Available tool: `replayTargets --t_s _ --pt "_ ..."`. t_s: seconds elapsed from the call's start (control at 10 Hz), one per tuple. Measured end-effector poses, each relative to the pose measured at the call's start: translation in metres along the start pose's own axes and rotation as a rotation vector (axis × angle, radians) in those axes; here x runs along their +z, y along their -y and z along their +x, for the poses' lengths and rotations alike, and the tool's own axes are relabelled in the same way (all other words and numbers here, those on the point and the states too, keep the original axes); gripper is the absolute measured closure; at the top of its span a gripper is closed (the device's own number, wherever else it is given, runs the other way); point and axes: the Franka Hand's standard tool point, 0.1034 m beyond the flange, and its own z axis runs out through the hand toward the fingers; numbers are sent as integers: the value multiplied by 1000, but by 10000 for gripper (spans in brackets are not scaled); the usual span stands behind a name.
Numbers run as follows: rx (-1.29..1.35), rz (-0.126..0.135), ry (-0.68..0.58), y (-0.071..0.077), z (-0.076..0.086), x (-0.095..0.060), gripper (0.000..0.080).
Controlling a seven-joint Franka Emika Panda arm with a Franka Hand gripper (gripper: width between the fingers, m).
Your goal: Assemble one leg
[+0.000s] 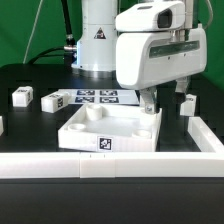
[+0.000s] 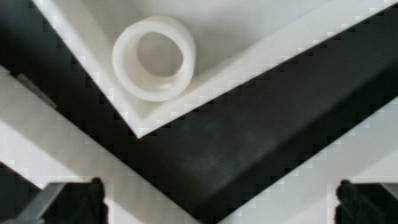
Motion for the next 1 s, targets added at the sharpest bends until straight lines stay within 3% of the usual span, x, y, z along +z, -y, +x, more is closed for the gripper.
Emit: replayTargets --t_s 0.6,0.7,1.0 --pt "-6 0 1 1 -1 1 149" --pt "-67 -10 -11 6 -4 5 149" --pt "-237 -2 20 17 -13 10 149"
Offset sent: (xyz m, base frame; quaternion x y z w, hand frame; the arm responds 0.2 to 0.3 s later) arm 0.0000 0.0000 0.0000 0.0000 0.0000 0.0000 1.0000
